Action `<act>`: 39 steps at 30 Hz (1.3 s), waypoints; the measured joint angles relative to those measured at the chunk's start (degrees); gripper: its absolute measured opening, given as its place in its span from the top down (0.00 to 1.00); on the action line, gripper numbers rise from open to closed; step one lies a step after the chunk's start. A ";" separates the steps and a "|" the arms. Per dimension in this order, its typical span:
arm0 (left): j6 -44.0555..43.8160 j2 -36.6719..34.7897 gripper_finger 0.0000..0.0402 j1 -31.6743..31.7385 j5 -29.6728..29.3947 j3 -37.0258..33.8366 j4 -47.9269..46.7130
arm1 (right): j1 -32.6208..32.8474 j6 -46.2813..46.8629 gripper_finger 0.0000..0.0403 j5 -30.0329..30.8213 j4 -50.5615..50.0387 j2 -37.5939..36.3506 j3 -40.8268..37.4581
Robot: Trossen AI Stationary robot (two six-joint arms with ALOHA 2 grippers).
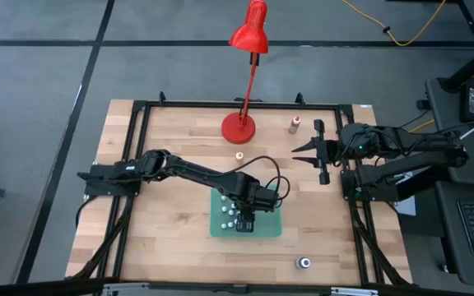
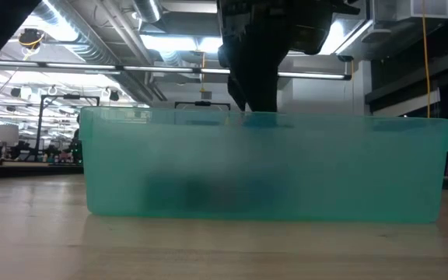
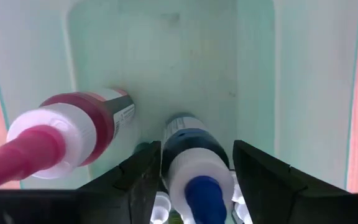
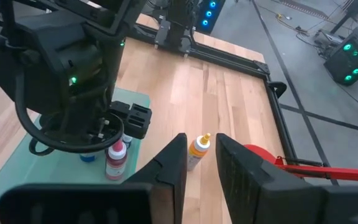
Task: Pick & Place food coloring
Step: Put the big blue food coloring bottle into the blue bin, then put the big purple food coloring bottle into the blue bin
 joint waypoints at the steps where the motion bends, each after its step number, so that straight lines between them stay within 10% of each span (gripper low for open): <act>1: 0.00 0.00 0.51 0.00 0.02 0.00 0.00 | -0.01 -0.02 0.78 0.00 0.00 0.00 0.00; 12: -0.11 -1.07 0.47 0.00 -0.56 11.74 -9.49 | 0.01 -0.12 0.78 -0.14 -0.57 0.00 -0.07; 19: -4.40 -5.90 0.47 -0.83 -3.22 15.39 -13.36 | 1.57 -0.10 0.78 -11.31 -3.26 -1.96 -0.07; 39: -30.69 -12.68 0.49 -11.51 -29.61 15.31 -27.20 | 34.70 7.56 0.78 -11.75 -13.18 2.60 -0.04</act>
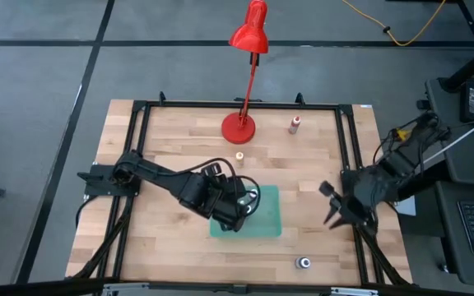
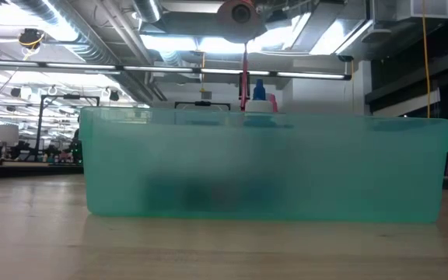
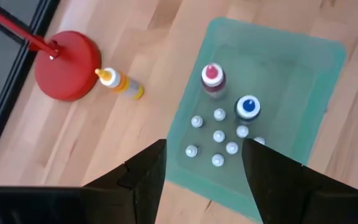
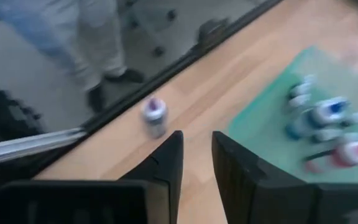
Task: Pick & Place food coloring
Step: Put the big purple food coloring bottle into the blue bin
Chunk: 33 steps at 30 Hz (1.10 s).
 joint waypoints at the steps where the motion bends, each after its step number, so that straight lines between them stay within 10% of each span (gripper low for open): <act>1: -0.82 0.00 0.50 -0.19 -0.44 -0.23 0.31 | 1.14 1.62 0.78 -0.69 -0.49 0.63 0.00; 17: -6.74 0.00 0.51 -2.11 -1.97 -0.31 0.21 | 3.28 13.87 0.75 -7.36 -1.15 13.20 0.00; 33: -4.93 0.02 0.51 -8.70 -8.52 -0.32 0.23 | 7.06 45.69 0.21 0.81 8.31 25.14 0.09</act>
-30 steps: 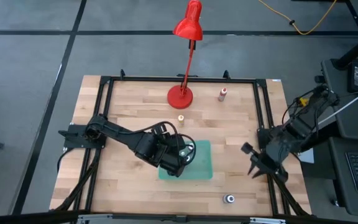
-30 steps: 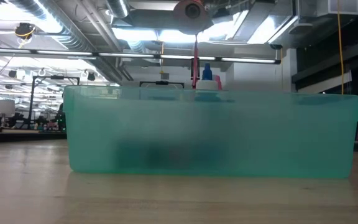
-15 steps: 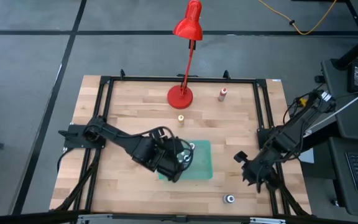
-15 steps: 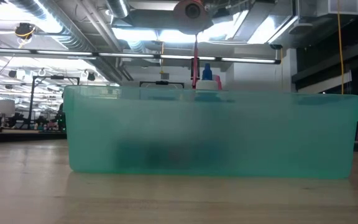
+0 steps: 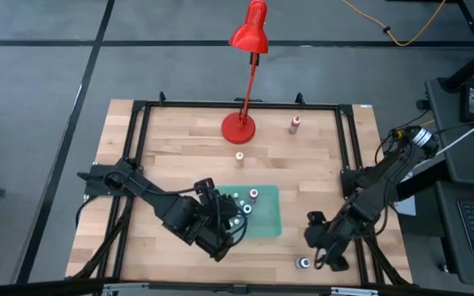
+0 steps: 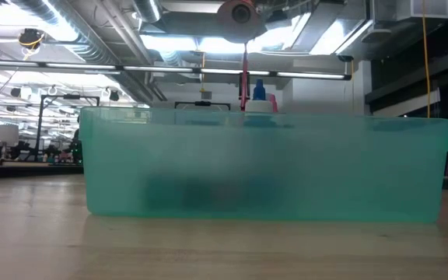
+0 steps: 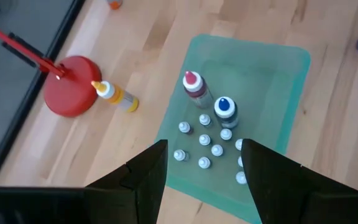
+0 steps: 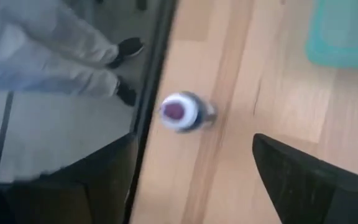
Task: Pick & Place food coloring
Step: Put the big purple food coloring bottle into the blue bin
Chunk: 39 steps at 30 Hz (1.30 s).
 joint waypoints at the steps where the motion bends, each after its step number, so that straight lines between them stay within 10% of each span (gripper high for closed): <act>1: 0.73 0.00 0.51 -0.29 -0.42 0.00 0.00 | 0.00 1.52 0.20 0.68 0.78 1.07 0.00; 30: 8.28 0.00 0.51 -3.18 0.21 0.02 0.02 | 1.66 21.74 0.24 -0.60 12.08 17.37 -0.04; 39: 8.72 0.02 0.51 -3.18 0.21 0.00 0.00 | 1.66 23.44 0.46 -0.85 11.93 17.63 -0.04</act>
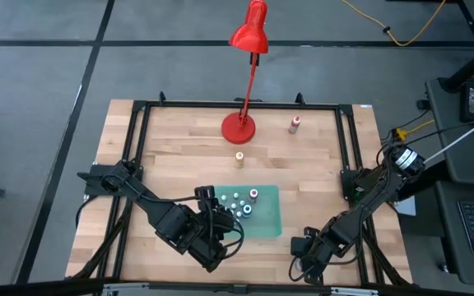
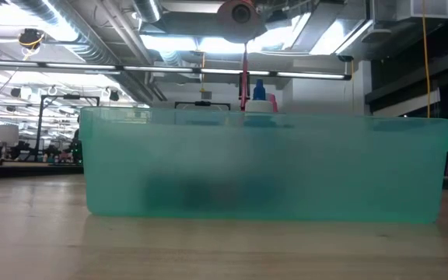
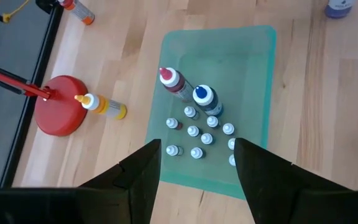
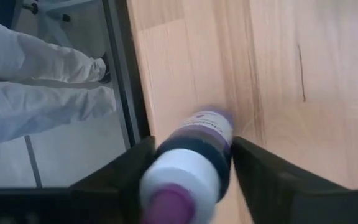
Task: Pick & Place food coloring
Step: Put the big purple food coloring bottle into the blue bin
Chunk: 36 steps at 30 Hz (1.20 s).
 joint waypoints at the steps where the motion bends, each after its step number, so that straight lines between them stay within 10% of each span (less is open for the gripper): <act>1: 0.02 0.00 0.51 0.00 0.00 0.02 0.00 | 0.00 0.01 0.49 -0.15 0.03 0.00 0.00; 6: 0.00 0.00 0.51 0.00 0.00 0.01 0.00 | 0.00 0.00 0.63 -0.75 -0.05 0.00 0.09; 26: -0.04 -0.18 0.51 0.02 -0.13 0.01 0.02 | -6.03 -21.21 0.63 3.95 -32.36 0.02 24.99; 36: -3.52 -5.29 0.51 -0.79 -3.84 0.09 0.00 | -17.01 -35.77 0.61 7.87 -30.09 -0.02 30.82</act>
